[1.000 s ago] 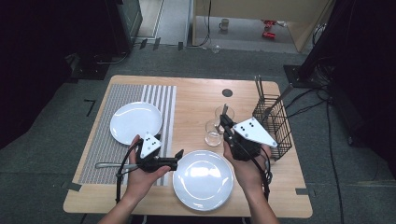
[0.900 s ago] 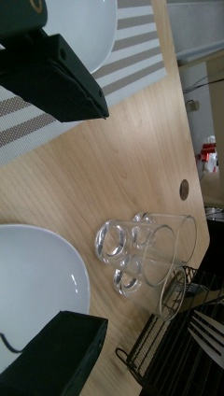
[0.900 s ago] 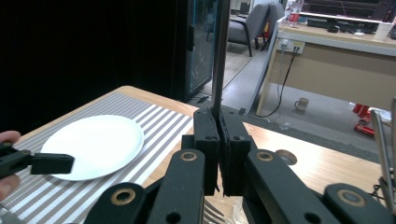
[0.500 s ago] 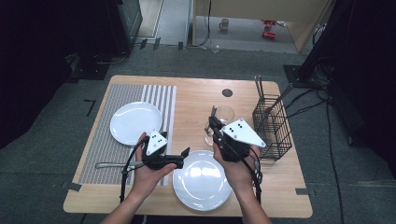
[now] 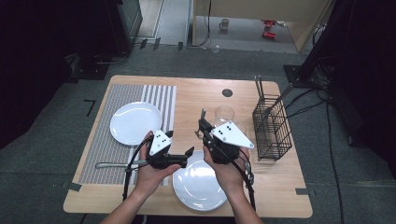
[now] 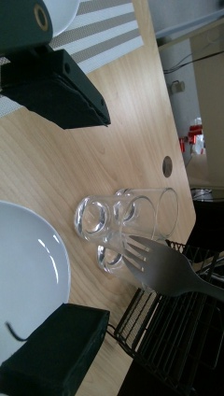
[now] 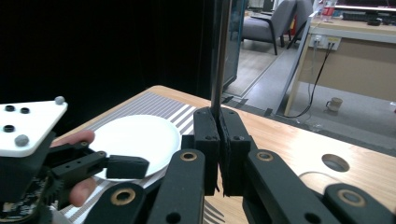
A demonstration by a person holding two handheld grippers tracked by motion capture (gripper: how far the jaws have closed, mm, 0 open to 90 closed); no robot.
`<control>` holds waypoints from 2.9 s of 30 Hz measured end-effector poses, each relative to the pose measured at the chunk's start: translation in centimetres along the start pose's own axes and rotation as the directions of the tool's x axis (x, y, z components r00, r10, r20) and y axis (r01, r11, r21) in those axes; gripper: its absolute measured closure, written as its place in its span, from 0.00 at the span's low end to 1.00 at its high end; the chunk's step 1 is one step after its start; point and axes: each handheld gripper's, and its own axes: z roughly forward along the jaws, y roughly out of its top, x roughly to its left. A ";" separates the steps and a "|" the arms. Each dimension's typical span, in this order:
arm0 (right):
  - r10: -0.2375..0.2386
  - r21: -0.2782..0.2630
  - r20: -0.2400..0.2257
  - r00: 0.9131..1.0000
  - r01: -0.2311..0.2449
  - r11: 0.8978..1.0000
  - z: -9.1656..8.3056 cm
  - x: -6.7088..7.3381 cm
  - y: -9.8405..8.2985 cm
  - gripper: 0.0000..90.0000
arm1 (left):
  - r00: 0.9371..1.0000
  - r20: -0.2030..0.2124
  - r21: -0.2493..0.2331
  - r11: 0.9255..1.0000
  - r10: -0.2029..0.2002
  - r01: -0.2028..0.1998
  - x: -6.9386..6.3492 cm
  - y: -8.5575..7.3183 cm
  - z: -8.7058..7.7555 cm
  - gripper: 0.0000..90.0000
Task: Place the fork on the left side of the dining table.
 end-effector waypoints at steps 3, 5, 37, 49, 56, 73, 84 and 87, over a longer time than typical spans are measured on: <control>0.009 -0.001 -0.007 1.000 -0.009 1.000 0.2 0.4 -0.1 0.98 | 1.000 0.006 -0.004 1.000 -0.004 0.004 0.0 0.0 0.1 0.10; 0.017 -0.005 -0.013 1.000 -0.017 1.000 0.4 0.7 -0.2 0.98 | 1.000 0.010 -0.008 1.000 -0.005 0.005 0.0 -0.1 0.1 0.15; 0.091 -0.001 -0.029 0.995 -0.091 0.996 1.3 3.1 -1.0 0.97 | 1.000 -0.004 -0.024 1.000 0.000 0.000 -0.1 -0.6 0.5 0.78; 0.049 -0.003 -0.056 0.997 -0.049 0.999 1.1 3.5 -1.0 0.92 | 0.997 0.048 -0.043 0.997 -0.060 0.062 1.1 -0.6 0.2 0.97; 0.009 -0.007 -0.075 0.997 -0.009 1.000 1.2 3.7 -1.2 0.91 | 0.991 0.096 -0.034 0.994 -0.098 0.101 1.8 -0.7 0.2 0.99; -0.013 0.032 -0.175 0.985 0.019 0.999 2.9 2.8 -3.6 0.93 | 0.971 0.210 -0.039 0.992 -0.110 0.121 2.2 -0.4 -0.2 0.99; -0.013 0.018 -0.131 0.991 0.015 1.000 2.6 2.3 -3.7 0.95 | 0.976 0.205 -0.048 0.995 -0.077 0.089 2.2 -0.1 -0.6 0.79; -0.010 0.018 -0.113 0.994 0.012 1.000 2.4 1.9 -3.6 0.95 | 0.975 0.207 -0.056 0.994 -0.077 0.090 2.5 0.0 -0.8 0.72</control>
